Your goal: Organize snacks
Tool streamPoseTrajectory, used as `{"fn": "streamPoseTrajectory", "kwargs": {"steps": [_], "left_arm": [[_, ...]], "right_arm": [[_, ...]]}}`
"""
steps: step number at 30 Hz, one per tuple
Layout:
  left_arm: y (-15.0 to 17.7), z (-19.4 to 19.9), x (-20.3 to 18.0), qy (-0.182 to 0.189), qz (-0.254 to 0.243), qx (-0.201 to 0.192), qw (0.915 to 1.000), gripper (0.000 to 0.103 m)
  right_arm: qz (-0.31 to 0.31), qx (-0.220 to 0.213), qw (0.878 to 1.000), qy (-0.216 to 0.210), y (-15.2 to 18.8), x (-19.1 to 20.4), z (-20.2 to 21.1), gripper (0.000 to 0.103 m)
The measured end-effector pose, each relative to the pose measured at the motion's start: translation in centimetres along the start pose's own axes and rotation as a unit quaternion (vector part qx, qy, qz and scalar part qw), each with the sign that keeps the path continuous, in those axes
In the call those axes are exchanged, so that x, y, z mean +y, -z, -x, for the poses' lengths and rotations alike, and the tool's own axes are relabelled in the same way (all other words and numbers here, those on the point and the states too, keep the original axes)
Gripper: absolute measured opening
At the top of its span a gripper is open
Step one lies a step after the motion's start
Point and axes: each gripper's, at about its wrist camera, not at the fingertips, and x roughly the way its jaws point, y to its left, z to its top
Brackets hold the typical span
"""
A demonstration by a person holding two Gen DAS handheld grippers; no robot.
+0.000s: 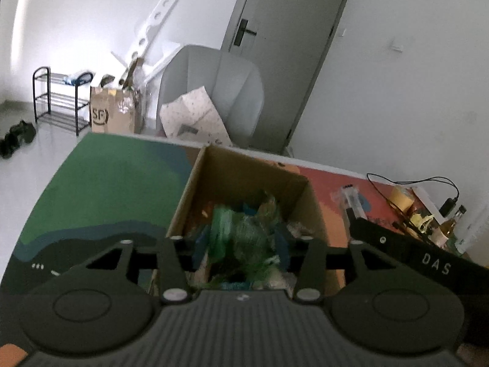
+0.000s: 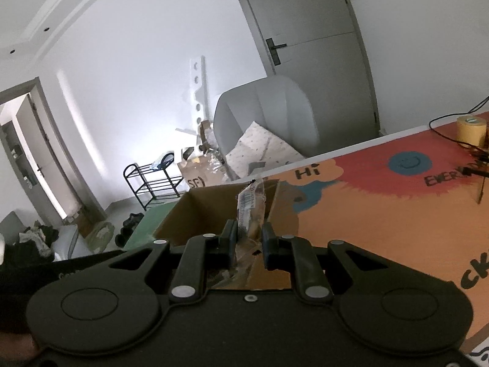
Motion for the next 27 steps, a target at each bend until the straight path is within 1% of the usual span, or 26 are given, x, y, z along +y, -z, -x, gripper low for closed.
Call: {"fn": "streamPoseTrajectory", "kwargs": {"steps": [1, 3, 5, 9, 11, 13, 14, 19, 21, 27], "left_arm": [[0.0, 0.1, 0.2, -0.002, 0.002, 0.001, 1.0000, 0.057], [0.0, 0.5, 0.6, -0.005, 0.005, -0.005, 1.0000, 0.069], [-0.1, 0.9, 0.9, -0.005, 0.007, -0.014, 0.9999, 0.073], [-0.2, 1.6, 1.7, -0.008, 0.018, -0.021, 0.9996, 0.076], [-0.2, 1.7, 2.1, -0.008, 0.021, -0.021, 0.9995, 0.076], [-0.1, 1.7, 2.2, -0.006, 0.022, -0.019, 0.9996, 0.076], [-0.1, 1.7, 2.3, -0.005, 0.022, -0.018, 0.9996, 0.077], [0.0, 1.8, 2.2, 0.003, 0.021, -0.016, 0.9996, 0.077], [0.0, 1.9, 2.2, 0.005, 0.018, -0.015, 0.9997, 0.081], [0.3, 2.4, 1.5, 0.005, 0.008, -0.012, 0.9999, 0.088]], "right_arm": [[0.001, 0.002, 1.000, 0.000, 0.1, 0.2, -0.1, 0.016], [0.006, 0.003, 1.000, -0.001, 0.2, 0.7, -0.2, 0.016], [0.008, 0.007, 1.000, -0.002, 0.4, 1.0, -0.4, 0.016], [0.008, 0.017, 1.000, -0.004, 0.8, 1.5, -0.9, 0.016], [0.012, 0.025, 1.000, -0.005, 1.0, 1.9, -1.0, 0.023], [0.010, 0.026, 1.000, -0.001, 1.0, 2.1, -0.9, 0.033], [0.009, 0.025, 1.000, 0.001, 1.0, 2.1, -0.8, 0.035], [0.004, 0.017, 1.000, 0.013, 0.8, 1.8, 0.0, 0.035], [0.004, 0.015, 1.000, 0.017, 0.8, 1.6, 0.4, 0.035], [0.000, 0.015, 1.000, 0.024, 1.3, 1.1, 1.5, 0.036]]}}
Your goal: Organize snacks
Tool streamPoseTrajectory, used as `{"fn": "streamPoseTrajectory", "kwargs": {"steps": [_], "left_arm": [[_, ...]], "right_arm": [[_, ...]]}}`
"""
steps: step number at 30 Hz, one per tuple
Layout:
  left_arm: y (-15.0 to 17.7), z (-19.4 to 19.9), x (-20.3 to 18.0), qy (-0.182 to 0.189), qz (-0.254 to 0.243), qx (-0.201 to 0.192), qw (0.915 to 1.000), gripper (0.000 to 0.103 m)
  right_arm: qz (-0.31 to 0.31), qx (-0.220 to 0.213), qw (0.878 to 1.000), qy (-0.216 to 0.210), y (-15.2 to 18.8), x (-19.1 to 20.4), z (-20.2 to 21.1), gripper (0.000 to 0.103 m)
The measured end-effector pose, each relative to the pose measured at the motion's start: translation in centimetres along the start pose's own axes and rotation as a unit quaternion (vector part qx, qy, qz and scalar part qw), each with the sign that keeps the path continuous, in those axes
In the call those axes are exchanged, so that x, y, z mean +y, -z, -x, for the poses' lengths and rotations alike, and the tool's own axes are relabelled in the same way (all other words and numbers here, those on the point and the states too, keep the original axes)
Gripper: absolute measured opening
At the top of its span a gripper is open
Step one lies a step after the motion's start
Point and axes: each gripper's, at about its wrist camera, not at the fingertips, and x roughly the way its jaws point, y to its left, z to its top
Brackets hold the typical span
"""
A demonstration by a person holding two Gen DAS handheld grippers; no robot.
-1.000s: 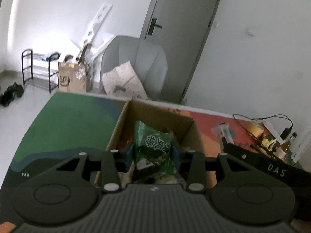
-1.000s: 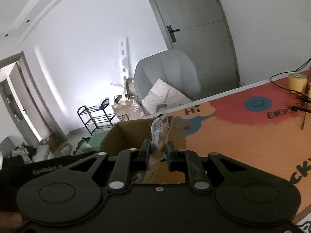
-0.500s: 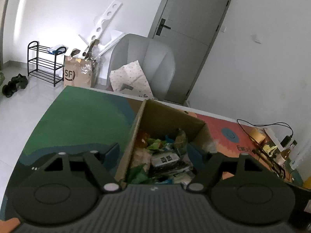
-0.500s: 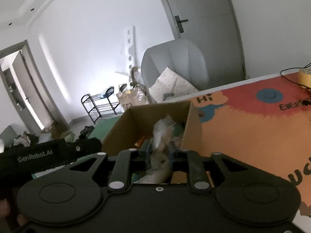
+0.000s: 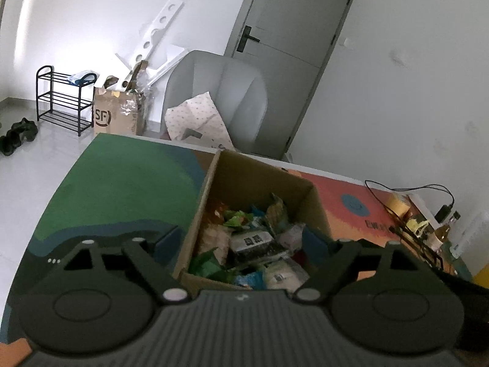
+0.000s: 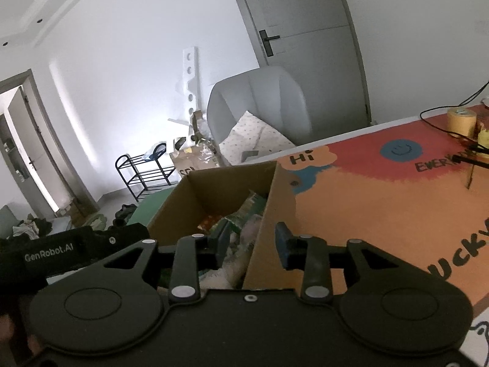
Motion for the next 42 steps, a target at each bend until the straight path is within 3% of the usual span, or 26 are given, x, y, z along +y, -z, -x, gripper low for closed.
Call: {"fn": "streamPoseTrajectory", "kwargs": {"steps": [11, 16, 24, 33, 42], "left_arm": [[0.7, 1.5, -1.0, -0.004, -0.022, 0.013, 0.9997, 0.094], [0.7, 2.6, -2.1, -0.004, -0.047, 0.015, 0.9988, 0.095], [-0.1, 6.0, -3.7, 0.023, -0.102, -0.001, 0.9945, 0.099], [0.6, 9.2, -5.6, 0.037, -0.158, -0.018, 0.9866, 0.102], [0.9, 11.8, -6.2, 0.055, -0.176, -0.026, 0.9826, 0.103]], "right_arm": [[-0.004, -0.009, 1.000, 0.007, 0.5, -0.8, 3.0, 0.060], [-0.003, -0.020, 1.000, 0.008, 0.5, -1.1, 4.8, 0.075], [0.001, -0.048, 0.999, 0.009, 0.5, -1.5, 8.7, 0.099], [-0.016, -0.070, 0.997, 0.013, 0.7, -2.7, 12.5, 0.103], [-0.020, -0.059, 0.998, 0.018, 1.4, -3.3, 14.8, 0.103]]}}
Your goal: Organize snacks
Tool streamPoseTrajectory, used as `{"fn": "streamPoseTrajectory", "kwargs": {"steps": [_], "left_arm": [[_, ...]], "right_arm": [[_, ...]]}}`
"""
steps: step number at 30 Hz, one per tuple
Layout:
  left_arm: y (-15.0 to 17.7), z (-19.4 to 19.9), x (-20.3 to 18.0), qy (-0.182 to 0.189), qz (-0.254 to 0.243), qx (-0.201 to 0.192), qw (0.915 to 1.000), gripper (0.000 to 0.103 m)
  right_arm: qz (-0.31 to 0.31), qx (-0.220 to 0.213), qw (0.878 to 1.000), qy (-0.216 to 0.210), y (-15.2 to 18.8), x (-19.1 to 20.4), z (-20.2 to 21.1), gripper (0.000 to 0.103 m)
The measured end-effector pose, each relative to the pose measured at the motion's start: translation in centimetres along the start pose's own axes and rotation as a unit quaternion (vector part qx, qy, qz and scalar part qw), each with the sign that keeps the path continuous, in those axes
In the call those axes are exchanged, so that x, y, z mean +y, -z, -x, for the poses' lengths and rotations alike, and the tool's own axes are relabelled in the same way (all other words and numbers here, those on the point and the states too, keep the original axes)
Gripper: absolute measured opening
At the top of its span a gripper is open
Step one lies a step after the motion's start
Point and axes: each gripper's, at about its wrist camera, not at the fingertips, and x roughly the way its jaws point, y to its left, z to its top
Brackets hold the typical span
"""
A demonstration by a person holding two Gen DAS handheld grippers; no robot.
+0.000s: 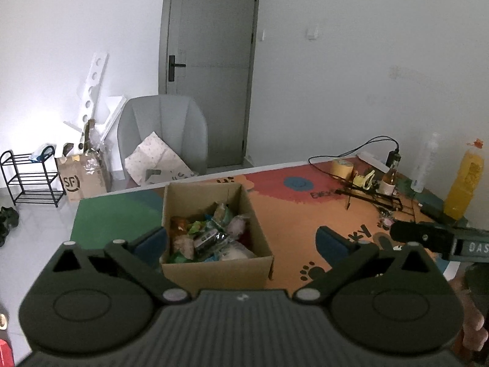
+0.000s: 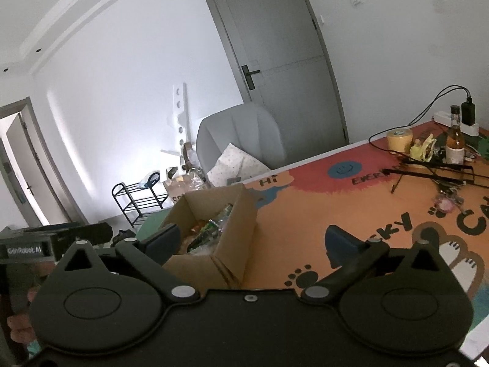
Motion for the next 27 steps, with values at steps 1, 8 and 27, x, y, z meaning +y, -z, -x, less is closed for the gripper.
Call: {"fn": "streamPoseTrajectory", "kwargs": {"steps": [1, 8, 27], "left_arm": [[0.1, 0.3, -0.1, 0.000, -0.001, -0.002, 1.0000, 0.103], [0.9, 1.1, -1.4, 0.001, -0.006, 0.013, 0.9999, 0.103], [1.8, 3.9, -1.9, 0.000, 0.008, 0.016, 0.9998, 0.103]], "right_arm": [[0.000, 0.000, 1.000, -0.001, 0.1, 0.0, 0.3, 0.103], [0.027, -0.003, 1.000, 0.002, 0.0, 0.6, 2.5, 0.103], [0.053, -0.007, 0.999, 0.005, -1.1, 1.7, 5.0, 0.103]]}}
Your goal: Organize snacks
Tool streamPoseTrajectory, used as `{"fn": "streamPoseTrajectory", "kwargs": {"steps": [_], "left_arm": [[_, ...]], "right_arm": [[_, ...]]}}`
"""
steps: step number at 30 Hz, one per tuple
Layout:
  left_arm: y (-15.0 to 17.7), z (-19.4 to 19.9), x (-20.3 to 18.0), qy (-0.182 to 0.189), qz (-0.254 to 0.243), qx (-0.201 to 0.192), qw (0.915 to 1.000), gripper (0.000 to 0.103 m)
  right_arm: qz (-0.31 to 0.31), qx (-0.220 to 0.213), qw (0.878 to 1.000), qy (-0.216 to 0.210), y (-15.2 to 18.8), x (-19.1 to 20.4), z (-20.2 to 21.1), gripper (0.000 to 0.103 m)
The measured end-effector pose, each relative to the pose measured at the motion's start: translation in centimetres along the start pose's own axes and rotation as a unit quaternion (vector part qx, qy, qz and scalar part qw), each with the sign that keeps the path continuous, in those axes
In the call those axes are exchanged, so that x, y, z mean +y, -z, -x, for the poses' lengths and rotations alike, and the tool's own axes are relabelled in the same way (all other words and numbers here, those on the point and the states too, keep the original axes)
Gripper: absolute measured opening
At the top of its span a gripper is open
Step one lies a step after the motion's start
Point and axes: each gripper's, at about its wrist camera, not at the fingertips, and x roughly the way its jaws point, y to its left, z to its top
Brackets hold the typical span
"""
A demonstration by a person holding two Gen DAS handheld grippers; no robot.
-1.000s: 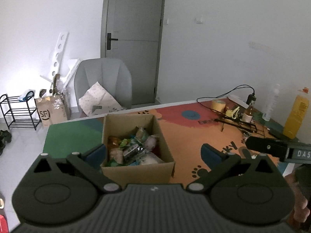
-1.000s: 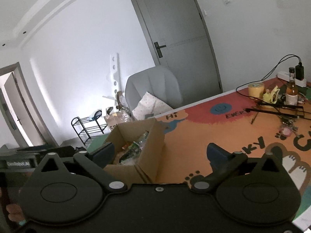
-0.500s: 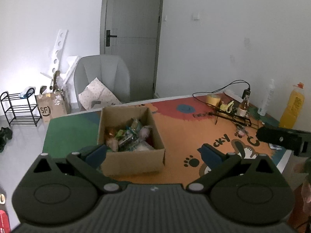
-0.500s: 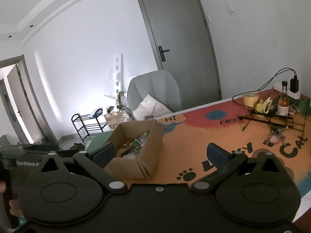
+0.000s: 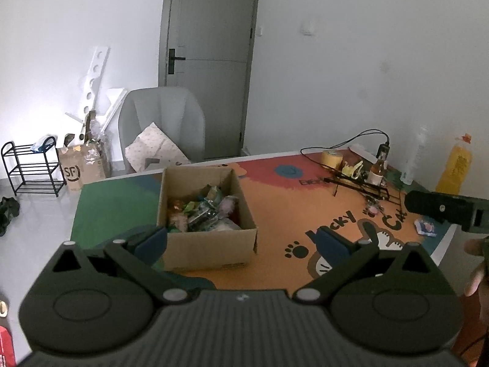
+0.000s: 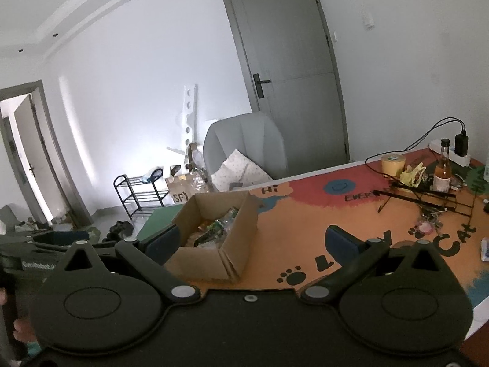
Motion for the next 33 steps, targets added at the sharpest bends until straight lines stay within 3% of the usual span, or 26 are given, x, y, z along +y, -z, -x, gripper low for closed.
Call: {"fn": "streamPoseTrajectory", "kwargs": {"steps": [11, 33], "left_arm": [[0.02, 0.27, 0.67, -0.006, 0.010, 0.000, 0.9999, 0.103], [0.30, 0.51, 0.67, -0.006, 0.008, -0.003, 0.9999, 0.103]], "right_arm": [[0.009, 0.024, 1.000, 0.008, 0.44, 0.55, -0.59, 0.103], [0.013, 0.028, 0.999, 0.012, 0.85, 0.64, -0.58, 0.103]]}}
